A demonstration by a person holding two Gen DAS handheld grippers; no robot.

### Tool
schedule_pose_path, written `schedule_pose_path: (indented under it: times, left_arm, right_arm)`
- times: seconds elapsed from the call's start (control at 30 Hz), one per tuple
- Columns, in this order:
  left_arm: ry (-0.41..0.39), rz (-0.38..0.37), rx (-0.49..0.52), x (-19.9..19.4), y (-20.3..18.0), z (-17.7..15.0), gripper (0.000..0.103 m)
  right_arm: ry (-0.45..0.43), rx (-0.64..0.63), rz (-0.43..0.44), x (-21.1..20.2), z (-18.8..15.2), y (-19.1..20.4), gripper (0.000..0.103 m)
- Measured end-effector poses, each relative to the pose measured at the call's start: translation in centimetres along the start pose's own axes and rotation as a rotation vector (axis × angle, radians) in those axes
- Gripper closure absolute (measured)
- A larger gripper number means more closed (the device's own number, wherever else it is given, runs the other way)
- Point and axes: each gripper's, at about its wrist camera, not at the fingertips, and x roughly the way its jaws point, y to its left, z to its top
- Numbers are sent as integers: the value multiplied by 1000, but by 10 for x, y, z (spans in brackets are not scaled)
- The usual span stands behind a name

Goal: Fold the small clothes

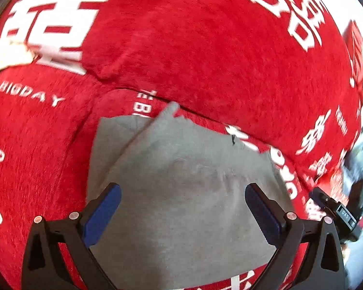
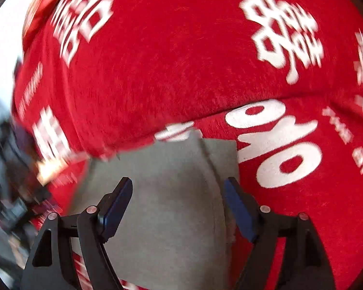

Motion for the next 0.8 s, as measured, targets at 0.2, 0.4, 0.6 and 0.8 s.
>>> schedule_pose_path:
  times: [0.2, 0.4, 0.6, 0.8]
  left_arm:
    - [49, 96, 178, 54, -49, 25, 1]
    - [80, 254, 77, 100, 11, 49, 1]
    - [61, 286, -148, 80, 79, 48, 1]
    - [-44, 320, -67, 21, 35, 21, 1]
  right_arm:
    - [87, -224, -78, 47, 4, 56, 22]
    - [187, -281, -290, 112, 13, 42, 22]
    - [203, -1, -283, 110, 14, -35, 20]
    - [72, -15, -282, 51, 11, -9, 20]
